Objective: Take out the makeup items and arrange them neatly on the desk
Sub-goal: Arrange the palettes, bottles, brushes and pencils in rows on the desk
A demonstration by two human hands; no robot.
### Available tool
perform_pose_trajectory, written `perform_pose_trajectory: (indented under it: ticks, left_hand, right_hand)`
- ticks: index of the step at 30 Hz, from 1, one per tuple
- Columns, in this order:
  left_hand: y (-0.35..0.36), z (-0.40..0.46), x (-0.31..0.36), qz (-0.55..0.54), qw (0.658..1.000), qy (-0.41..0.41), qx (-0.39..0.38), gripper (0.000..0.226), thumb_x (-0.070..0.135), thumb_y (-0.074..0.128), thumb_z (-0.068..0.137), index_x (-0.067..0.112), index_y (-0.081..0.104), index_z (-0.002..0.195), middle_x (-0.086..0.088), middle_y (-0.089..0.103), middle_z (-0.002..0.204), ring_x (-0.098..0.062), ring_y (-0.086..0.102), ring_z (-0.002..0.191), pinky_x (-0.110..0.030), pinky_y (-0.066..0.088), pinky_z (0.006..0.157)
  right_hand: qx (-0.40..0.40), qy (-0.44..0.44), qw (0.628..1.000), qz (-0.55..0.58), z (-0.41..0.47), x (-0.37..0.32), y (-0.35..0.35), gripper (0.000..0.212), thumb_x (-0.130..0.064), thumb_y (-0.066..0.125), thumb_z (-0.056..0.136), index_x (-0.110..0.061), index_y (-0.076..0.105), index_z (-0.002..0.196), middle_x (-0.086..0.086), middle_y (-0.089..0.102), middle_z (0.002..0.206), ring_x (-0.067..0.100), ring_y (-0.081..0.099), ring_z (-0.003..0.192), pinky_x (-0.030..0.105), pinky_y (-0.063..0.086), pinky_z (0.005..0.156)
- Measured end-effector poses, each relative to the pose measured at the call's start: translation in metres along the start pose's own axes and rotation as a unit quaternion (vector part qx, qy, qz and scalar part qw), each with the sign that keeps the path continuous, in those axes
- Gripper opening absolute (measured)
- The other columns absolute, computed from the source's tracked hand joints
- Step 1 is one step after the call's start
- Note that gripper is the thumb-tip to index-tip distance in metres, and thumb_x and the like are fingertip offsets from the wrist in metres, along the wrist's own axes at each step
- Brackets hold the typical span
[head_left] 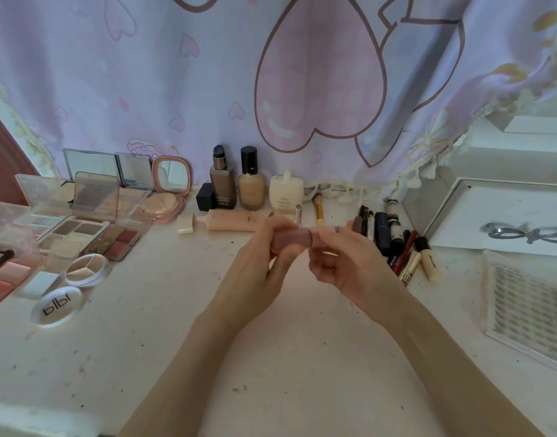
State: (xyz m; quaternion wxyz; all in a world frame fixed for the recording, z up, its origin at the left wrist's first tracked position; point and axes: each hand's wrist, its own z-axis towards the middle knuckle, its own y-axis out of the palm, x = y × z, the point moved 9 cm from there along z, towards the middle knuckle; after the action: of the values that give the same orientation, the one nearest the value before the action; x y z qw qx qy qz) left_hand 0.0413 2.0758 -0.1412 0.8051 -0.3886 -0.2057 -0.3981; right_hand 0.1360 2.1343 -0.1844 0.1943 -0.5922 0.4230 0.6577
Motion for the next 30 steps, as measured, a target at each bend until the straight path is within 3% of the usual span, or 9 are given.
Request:
perform_pose_trajectory:
  ticks: [4, 7, 10, 12, 16, 20, 24, 27, 30]
  left_hand:
    - [-0.012, -0.002, -0.002, 0.009, 0.998, -0.032, 0.062, 0.006, 0.034, 0.043, 0.088, 0.038, 0.041, 0.083, 0.024, 0.060, 0.068, 0.009, 0.051, 0.057, -0.002, 0.034, 0.052]
    - [-0.017, -0.002, -0.006, 0.022, 0.993, -0.058, 0.101, 0.017, 0.034, 0.037, 0.085, 0.031, 0.038, 0.068, 0.003, 0.045, 0.048, -0.002, 0.044, 0.047, -0.007, 0.031, 0.044]
    - [-0.023, -0.001, -0.017, -0.001, 0.985, -0.109, 0.135, 0.023, 0.027, 0.039, 0.085, 0.025, 0.038, 0.063, -0.005, 0.041, 0.051, -0.006, 0.041, 0.050, -0.013, 0.030, 0.044]
    - [-0.029, -0.001, -0.020, 0.000, 0.983, -0.108, 0.146, 0.023, 0.026, 0.039, 0.086, 0.026, 0.039, 0.063, -0.011, 0.044, 0.055, -0.012, 0.042, 0.053, -0.019, 0.031, 0.046]
    - [-0.027, -0.002, -0.017, -0.006, 0.989, -0.083, 0.118, 0.024, 0.031, 0.036, 0.084, 0.017, 0.044, 0.067, -0.005, 0.048, 0.058, -0.020, 0.045, 0.057, -0.023, 0.035, 0.048]
    - [-0.017, -0.002, -0.014, 0.007, 0.993, -0.084, 0.081, 0.022, 0.028, 0.036, 0.083, 0.016, 0.039, 0.064, -0.020, 0.052, 0.057, -0.027, 0.046, 0.056, -0.025, 0.034, 0.046]
    - [-0.015, -0.002, -0.031, -0.016, 0.981, -0.171, 0.085, 0.026, 0.014, 0.036, 0.088, 0.019, 0.039, 0.063, -0.015, 0.053, 0.057, -0.021, 0.041, 0.049, -0.032, 0.034, 0.046]
    - [-0.006, -0.008, -0.054, -0.042, 0.957, -0.277, 0.071, 0.032, 0.016, 0.035, 0.094, 0.016, 0.039, 0.063, 0.007, 0.046, 0.043, -0.005, 0.035, 0.041, -0.024, 0.029, 0.045]
    - [0.007, -0.013, -0.060, -0.066, 0.948, -0.312, 0.004, 0.042, 0.040, 0.033, 0.097, 0.020, 0.045, 0.063, 0.012, 0.045, 0.041, -0.002, 0.038, 0.038, -0.020, 0.031, 0.045]
  right_hand:
    - [-0.064, 0.075, 0.993, -0.057, -0.007, 0.017, 0.006, 0.046, -0.052, 0.053, 0.078, -0.014, 0.072, 0.096, -0.004, 0.046, 0.052, 0.009, 0.030, 0.039, 0.019, 0.026, 0.040]
    - [-0.084, 0.082, 0.991, -0.070, -0.012, 0.023, 0.012, 0.052, -0.048, 0.054, 0.079, -0.007, 0.068, 0.107, -0.002, 0.047, 0.058, 0.008, 0.033, 0.042, 0.018, 0.028, 0.042]
    - [-0.081, 0.074, 0.993, -0.040, -0.016, 0.027, 0.020, 0.066, -0.040, 0.055, 0.081, 0.011, 0.049, 0.122, 0.001, 0.049, 0.061, 0.009, 0.036, 0.045, 0.017, 0.030, 0.043]
    - [-0.090, 0.086, 0.992, -0.003, -0.017, 0.032, 0.026, 0.061, -0.041, 0.058, 0.084, 0.007, 0.051, 0.122, 0.002, 0.051, 0.063, 0.009, 0.036, 0.044, 0.017, 0.031, 0.042]
    - [-0.092, 0.160, 0.983, 0.026, -0.018, 0.040, 0.026, 0.061, -0.069, 0.060, 0.068, -0.009, 0.064, 0.076, 0.001, 0.047, 0.047, 0.008, 0.028, 0.033, 0.016, 0.027, 0.035]
    - [-0.065, 0.209, 0.974, 0.053, -0.021, 0.050, 0.023, 0.046, -0.057, 0.060, 0.070, -0.011, 0.055, 0.069, -0.005, 0.039, 0.044, 0.004, 0.025, 0.031, 0.016, 0.024, 0.032]
    - [-0.013, 0.063, 0.990, -0.128, -0.016, 0.030, 0.015, 0.038, -0.050, 0.058, 0.075, -0.013, 0.055, 0.084, -0.006, 0.050, 0.058, 0.007, 0.037, 0.042, 0.018, 0.033, 0.040]
    - [0.047, -0.121, 0.910, -0.393, -0.020, 0.002, 0.014, 0.019, -0.036, 0.060, 0.085, -0.023, 0.051, 0.095, -0.005, 0.062, 0.082, 0.010, 0.056, 0.068, 0.022, 0.048, 0.060]
    - [0.062, -0.172, 0.923, -0.339, -0.022, -0.010, 0.010, 0.023, -0.024, 0.066, 0.082, -0.025, 0.056, 0.102, -0.010, 0.062, 0.089, 0.003, 0.059, 0.080, 0.017, 0.049, 0.072]
